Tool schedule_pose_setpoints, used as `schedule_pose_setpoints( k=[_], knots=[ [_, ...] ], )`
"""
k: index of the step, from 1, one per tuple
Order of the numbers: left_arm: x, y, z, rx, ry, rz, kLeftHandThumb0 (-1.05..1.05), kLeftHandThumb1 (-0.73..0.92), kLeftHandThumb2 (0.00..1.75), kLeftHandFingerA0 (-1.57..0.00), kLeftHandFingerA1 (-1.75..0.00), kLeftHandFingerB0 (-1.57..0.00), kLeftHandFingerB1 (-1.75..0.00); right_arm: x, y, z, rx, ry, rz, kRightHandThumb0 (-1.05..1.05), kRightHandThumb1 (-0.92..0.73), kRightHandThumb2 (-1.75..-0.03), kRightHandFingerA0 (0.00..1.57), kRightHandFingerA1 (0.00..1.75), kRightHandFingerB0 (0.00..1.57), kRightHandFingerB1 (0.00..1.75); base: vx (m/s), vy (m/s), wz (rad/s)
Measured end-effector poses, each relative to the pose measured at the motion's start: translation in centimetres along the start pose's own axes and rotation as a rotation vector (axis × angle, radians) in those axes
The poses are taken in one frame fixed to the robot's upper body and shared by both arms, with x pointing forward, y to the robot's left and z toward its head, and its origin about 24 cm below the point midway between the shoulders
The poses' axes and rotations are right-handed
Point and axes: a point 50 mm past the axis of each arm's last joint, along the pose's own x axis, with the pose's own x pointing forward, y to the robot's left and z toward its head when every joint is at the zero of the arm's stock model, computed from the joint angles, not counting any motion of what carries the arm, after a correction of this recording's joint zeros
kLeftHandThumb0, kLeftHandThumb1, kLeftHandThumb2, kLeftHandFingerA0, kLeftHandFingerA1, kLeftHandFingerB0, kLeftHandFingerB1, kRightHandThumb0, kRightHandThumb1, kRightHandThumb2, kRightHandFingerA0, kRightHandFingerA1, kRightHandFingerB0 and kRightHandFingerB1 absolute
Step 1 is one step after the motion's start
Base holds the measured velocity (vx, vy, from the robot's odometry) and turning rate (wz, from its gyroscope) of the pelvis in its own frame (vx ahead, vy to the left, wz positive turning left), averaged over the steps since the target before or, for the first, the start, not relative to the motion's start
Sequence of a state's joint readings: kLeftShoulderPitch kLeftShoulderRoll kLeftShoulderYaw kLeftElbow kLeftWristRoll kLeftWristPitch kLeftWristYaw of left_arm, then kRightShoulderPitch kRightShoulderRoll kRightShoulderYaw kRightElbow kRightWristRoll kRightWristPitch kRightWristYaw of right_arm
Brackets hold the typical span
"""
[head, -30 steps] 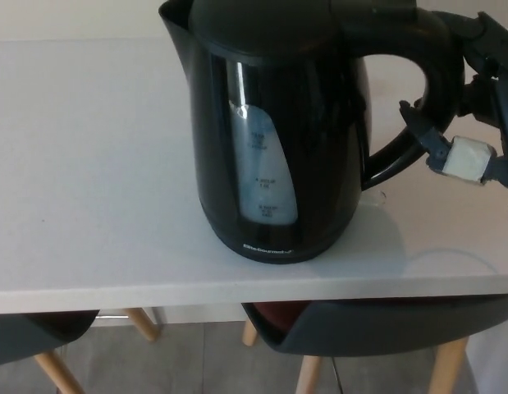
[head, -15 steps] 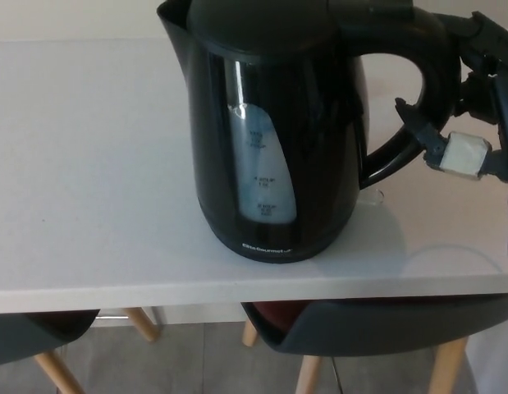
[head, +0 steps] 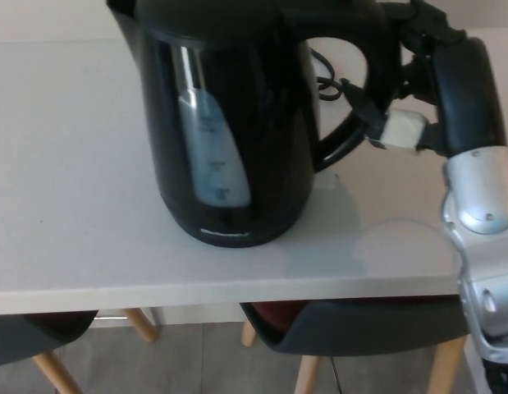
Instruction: Pick up a kettle on a counter using the right hand and walk towards another counter and put the kettle near the coffee maker
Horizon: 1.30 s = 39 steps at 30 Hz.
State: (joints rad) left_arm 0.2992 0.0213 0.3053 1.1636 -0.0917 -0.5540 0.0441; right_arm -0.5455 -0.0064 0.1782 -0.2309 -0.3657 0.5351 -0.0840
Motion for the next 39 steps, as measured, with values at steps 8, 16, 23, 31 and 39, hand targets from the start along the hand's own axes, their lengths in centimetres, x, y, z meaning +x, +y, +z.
schedule_pose_setpoints(
  k=[8,16,23,31,39],
  knots=[
    [-0.1,-0.1,-0.1,0.000,0.006,-0.002,-0.08,0.48,1.16,-1.57,-1.45,-1.38,-1.34,0.4,0.8,0.4,-0.020,-0.004,-0.023,-0.15,-0.48,-1.29,0.90,1.75,0.78,1.62,0.00,0.000,0.00],
    [-0.3,-0.5,-0.3,-0.009,0.005,-0.008,-0.05,0.47,1.18,-1.57,-1.45,-1.39,-1.35,0.1,0.4,-0.4,-0.031,0.009,-0.109,-0.14,-0.60,-1.16,0.84,1.75,0.66,1.62,0.00,0.000,0.00],
    [-0.5,-0.5,-0.5,-0.004,0.011,-0.012,-0.08,0.47,1.16,-1.57,-1.45,-1.39,-1.34,-0.1,0.1,-1.5,-0.008,0.006,-0.222,-0.12,-0.53,-1.24,0.85,1.75,0.69,1.61,0.00,0.000,0.00],
    [-0.5,-0.5,-0.6,-0.005,0.014,-0.013,-0.07,0.46,1.18,-1.57,-1.46,-1.38,-1.35,-0.2,0.4,-1.7,0.020,-0.048,-0.284,-0.17,-0.41,-1.48,0.89,1.75,0.78,1.65,0.00,0.000,0.00],
    [-0.6,-0.6,-0.8,0.003,0.022,-0.017,-0.07,0.47,1.17,-1.57,-1.46,-1.37,-1.35,-0.2,0.8,-1.8,0.054,-0.105,-0.308,-0.15,-0.42,-1.37,0.93,1.70,0.81,1.59,0.00,0.000,0.00]
  ],
)
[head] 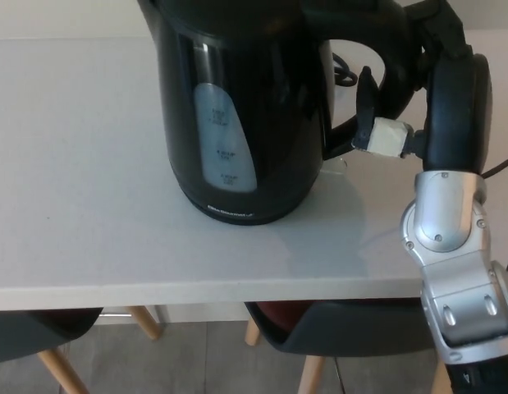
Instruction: Pick up a kettle on a counter using the right hand and walk towards another counter and put the kettle near the coffee maker
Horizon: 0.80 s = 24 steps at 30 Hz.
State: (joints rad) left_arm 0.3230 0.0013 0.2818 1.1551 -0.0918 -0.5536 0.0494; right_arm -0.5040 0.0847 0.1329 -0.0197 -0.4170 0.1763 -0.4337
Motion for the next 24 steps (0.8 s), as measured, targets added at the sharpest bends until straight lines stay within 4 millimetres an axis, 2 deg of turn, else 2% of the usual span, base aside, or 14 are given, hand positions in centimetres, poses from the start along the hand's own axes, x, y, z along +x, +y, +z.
schedule_pose_setpoints(
  k=[6,7,8,12,13,16,17,21,22,24],
  knots=[
    [-0.1,0.0,-0.1,0.007,0.003,0.000,-0.08,0.48,1.18,-1.57,-1.46,-1.36,-1.37,0.3,-0.1,0.4,0.049,-0.043,-0.007,-0.13,-0.43,-1.34,0.95,1.70,0.82,1.58,0.00,0.000,0.00],
    [-0.1,0.1,-0.1,0.007,0.003,0.001,-0.08,0.44,1.25,-1.57,-1.48,-1.33,-1.45,0.5,-0.1,0.7,0.060,-0.060,-0.010,-0.12,-0.38,-1.40,1.00,1.75,0.86,1.62,0.00,0.000,0.00],
    [-0.1,0.1,-0.2,0.007,0.004,0.001,-0.07,0.47,1.21,-1.57,-1.46,-1.36,-1.36,0.6,-0.1,0.9,0.068,-0.071,-0.013,-0.11,-0.38,-1.45,1.02,1.75,0.85,1.60,0.00,0.000,0.00],
    [-0.2,0.2,-0.2,0.008,0.000,0.006,-0.07,0.47,1.21,-1.57,-1.46,-1.36,-1.36,2.1,-0.6,2.7,0.110,-0.141,-0.042,-0.11,-0.38,-1.45,1.02,1.75,0.85,1.60,0.00,0.000,0.00],
    [-0.3,0.2,-0.2,0.009,0.000,0.007,-0.07,0.41,1.30,-1.57,-1.45,-1.35,-1.44,2.2,-0.7,2.9,0.118,-0.152,-0.047,-0.17,-0.38,-1.46,0.99,1.75,0.81,1.59,0.00,0.000,0.00],
    [-0.3,0.3,-0.3,0.009,0.003,0.008,-0.07,0.41,1.30,-1.57,-1.45,-1.35,-1.44,3.7,-1.2,4.2,0.125,-0.176,-0.048,-0.17,-0.38,-1.46,0.99,1.75,0.81,1.59,0.00,0.000,0.00],
    [-0.3,0.3,-0.3,0.009,0.004,0.009,-0.04,0.47,1.20,-1.57,-1.47,-1.35,-1.38,4.0,-1.3,4.6,0.129,-0.185,-0.050,-0.19,-0.41,-1.41,0.97,1.75,0.80,1.59,0.00,0.000,0.00],
    [-0.4,0.3,-0.4,0.009,0.006,0.009,-0.06,0.46,1.20,-1.57,-1.46,-1.35,-1.37,4.9,-1.6,5.3,0.127,-0.173,-0.027,-0.18,-0.39,-1.45,0.99,1.75,0.83,1.58,0.00,0.000,0.00],
    [-0.4,0.3,-0.4,0.009,0.007,0.009,-0.05,0.45,1.14,-1.57,-1.47,-1.41,-1.36,5.1,-1.6,5.4,0.125,-0.169,-0.021,-0.18,-0.38,-1.44,0.98,1.75,0.84,1.56,0.00,0.000,0.00],
    [-0.4,0.3,-0.4,0.009,0.010,0.009,-0.04,0.50,1.20,-1.57,-1.45,-1.41,-1.36,5.4,-1.6,5.7,0.123,-0.151,-0.007,-0.18,-0.34,-1.41,0.97,1.75,0.87,1.58,0.00,0.000,0.00]
  ],
)
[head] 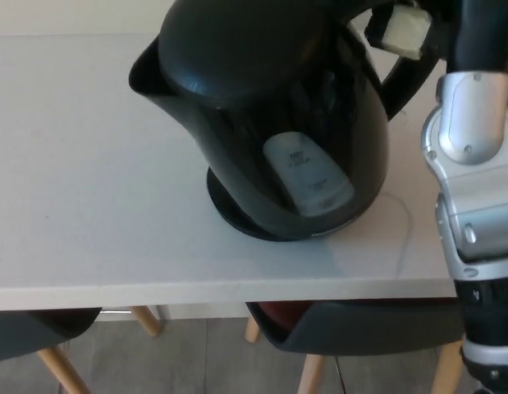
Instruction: Pick up a kettle on a counter using the right hand and walk towards another counter and put the kettle near the coffee maker
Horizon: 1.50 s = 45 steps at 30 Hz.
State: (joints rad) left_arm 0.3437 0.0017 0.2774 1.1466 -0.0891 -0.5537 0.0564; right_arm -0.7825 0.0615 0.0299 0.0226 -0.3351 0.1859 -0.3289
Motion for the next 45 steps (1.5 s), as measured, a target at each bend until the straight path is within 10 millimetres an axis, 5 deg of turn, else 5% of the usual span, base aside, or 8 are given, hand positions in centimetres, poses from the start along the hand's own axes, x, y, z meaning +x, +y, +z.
schedule_pose_setpoints(
  k=[21,22,27,29,34,38,42,45],
  knots=[
    [-0.1,-0.2,-0.4,0.006,0.023,-0.005,-0.06,0.46,1.18,-1.57,-1.43,-1.38,-1.33,1.5,-1.0,-0.8,0.322,0.369,-0.082,-0.22,-0.33,-1.49,1.08,1.75,0.85,1.66,0.00,0.000,0.00],
    [-0.1,-0.2,-0.5,0.007,0.024,-0.006,-0.09,0.44,1.13,-1.57,-1.44,-1.40,-1.34,1.6,-1.4,-1.1,0.346,0.394,-0.098,-0.27,-0.49,-1.31,1.08,1.75,0.78,1.65,0.00,0.000,0.00],
    [-0.1,-0.4,-0.5,0.009,0.027,-0.013,-0.11,0.48,1.12,-1.57,-1.43,-1.40,-1.33,1.8,-2.8,-2.1,0.426,0.464,-0.173,-0.30,-0.52,-1.25,1.07,1.75,0.75,1.66,0.00,0.000,0.00],
    [-0.1,-0.5,-0.4,0.009,0.028,-0.016,-0.08,0.49,1.14,-1.57,-1.39,-1.33,-1.29,1.8,-3.3,-2.4,0.464,0.491,-0.205,-0.33,-0.72,-1.01,1.10,1.75,0.74,1.73,0.00,0.000,0.00],
    [-0.1,-0.6,-0.6,0.007,0.035,-0.018,-0.05,0.46,1.16,-1.57,-1.44,-1.39,-1.33,2.2,-4.2,-2.6,0.557,0.545,-0.278,-0.32,-0.68,-1.11,1.11,1.75,0.74,1.73,0.00,0.000,0.00],
    [-0.1,-0.6,-0.4,0.005,0.026,-0.017,-0.06,0.43,1.23,-1.55,-1.49,-1.28,-1.47,2.5,-4.7,-2.0,0.623,0.558,-0.309,-0.34,-0.62,-1.17,1.11,1.75,0.77,1.72,0.00,0.000,0.00],
    [0.0,-0.5,-0.2,0.004,0.017,-0.014,-0.04,0.49,1.16,-1.57,-1.47,-1.35,-1.38,2.5,-5.4,-1.1,0.684,0.555,-0.327,-0.36,-0.67,-1.11,1.10,1.75,0.74,1.75,0.00,0.000,0.00],
    [0.0,-0.4,-0.2,0.002,0.016,-0.009,-0.08,0.49,1.14,-1.57,-1.44,-1.37,-1.36,2.3,-5.9,-0.3,0.720,0.554,-0.329,-0.30,-0.54,-1.32,1.07,1.75,0.70,1.75,0.00,0.000,0.00]
  ],
)
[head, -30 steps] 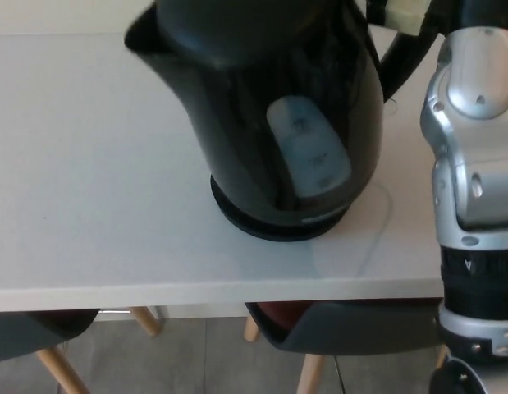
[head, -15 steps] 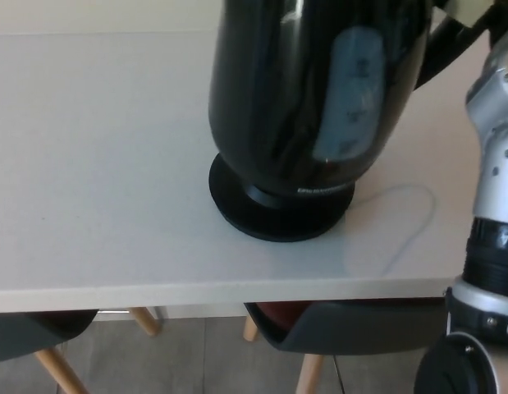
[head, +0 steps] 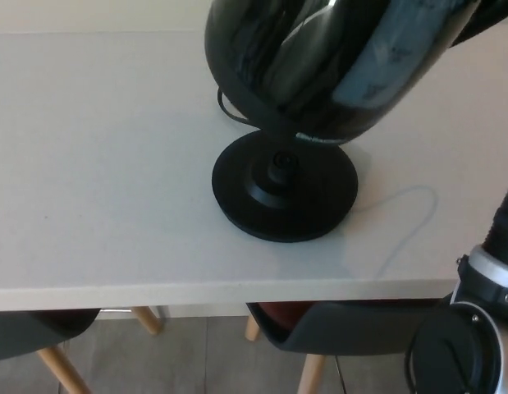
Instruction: Pick up a kettle on a counter using the right hand and walk towards another counter and put the kettle near the coffee maker
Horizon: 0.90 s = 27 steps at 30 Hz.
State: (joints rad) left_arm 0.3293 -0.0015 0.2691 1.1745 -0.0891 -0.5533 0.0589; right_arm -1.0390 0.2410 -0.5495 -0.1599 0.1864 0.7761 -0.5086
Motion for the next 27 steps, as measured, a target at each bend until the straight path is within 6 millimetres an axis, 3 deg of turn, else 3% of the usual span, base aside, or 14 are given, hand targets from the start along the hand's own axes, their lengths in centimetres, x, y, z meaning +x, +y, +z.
schedule_pose_setpoints(
  k=[5,6,8,9,12,13,16,17,18,25,27],
  knots=[
    [0.2,0.2,0.2,-0.007,-0.001,0.013,-0.09,0.48,1.19,-1.57,-1.51,-1.36,-1.41,-1.2,0.2,1.1,0.026,0.006,0.042,-0.28,-0.50,-1.35,1.05,1.75,0.69,1.75,0.00,0.000,0.00],
    [0.2,0.3,0.2,-0.009,-0.004,0.015,-0.09,0.44,1.20,-1.57,-1.49,-1.33,-1.46,-1.4,0.2,1.3,0.027,0.007,0.051,-0.27,-0.47,-1.35,1.04,1.75,0.72,1.68,0.00,0.000,0.00],
    [0.3,0.2,0.5,-0.012,-0.013,0.017,-0.09,0.44,1.20,-1.57,-1.49,-1.33,-1.46,-1.9,0.4,1.6,0.025,0.010,0.073,-0.27,-0.47,-1.35,1.04,1.75,0.72,1.68,0.00,0.000,0.00],
    [0.4,0.2,0.6,-0.014,-0.019,0.018,-0.10,0.46,1.17,-1.57,-1.52,-1.34,-1.41,-2.2,0.5,1.8,0.021,0.012,0.089,-0.27,-0.53,-1.27,1.03,1.75,0.70,1.68,0.00,0.000,0.00],
    [0.6,0.2,0.9,-0.023,-0.028,0.024,-0.08,0.45,1.17,-1.55,-1.52,-1.28,-1.48,-2.9,0.7,2.1,0.005,0.016,0.119,-0.26,-0.54,-1.29,1.02,1.75,0.68,1.68,0.00,0.000,0.00],
    [0.7,0.3,1.0,-0.029,-0.032,0.028,-0.07,0.48,1.16,-1.57,-1.48,-1.35,-1.38,-3.3,0.8,2.2,-0.003,0.019,0.136,-0.26,-0.54,-1.28,1.02,1.75,0.67,1.67,0.00,0.000,0.00],
    [0.9,0.3,1.3,-0.041,-0.039,0.036,-0.07,0.48,1.16,-1.57,-1.48,-1.35,-1.38,-4.1,1.0,2.5,-0.021,0.024,0.169,-0.26,-0.54,-1.28,1.02,1.75,0.67,1.67,0.00,0.000,0.00],
    [0.9,0.3,1.4,-0.045,-0.041,0.039,-0.09,0.44,1.18,-1.57,-1.53,-1.38,-1.40,-4.3,1.0,2.5,-0.026,0.025,0.178,-0.23,-0.49,-1.37,1.04,1.75,0.82,1.62,0.00,0.000,0.00],
    [1.0,0.4,1.5,-0.049,-0.044,0.043,-0.09,0.44,1.18,-1.57,-1.53,-1.38,-1.40,-4.6,1.0,2.6,-0.035,0.029,0.191,-0.23,-0.49,-1.37,1.04,1.75,0.82,1.62,0.00,0.000,0.00],
    [1.3,0.5,2.0,-0.062,-0.057,0.056,-0.09,0.44,1.13,-1.57,-1.46,-1.39,-1.35,-6.7,0.5,0.4,-0.185,0.108,0.290,-0.23,-0.47,-1.40,1.04,1.75,0.81,1.62,0.00,0.000,0.00],
    [1.5,0.9,2.3,-0.060,-0.067,0.065,-0.09,0.40,1.21,-1.55,-1.52,-1.31,-1.46,-7.3,0.5,-0.3,-0.218,0.136,0.330,-0.24,-0.38,-1.47,1.05,1.75,0.83,1.60,0.00,0.000,0.09]
  ],
)
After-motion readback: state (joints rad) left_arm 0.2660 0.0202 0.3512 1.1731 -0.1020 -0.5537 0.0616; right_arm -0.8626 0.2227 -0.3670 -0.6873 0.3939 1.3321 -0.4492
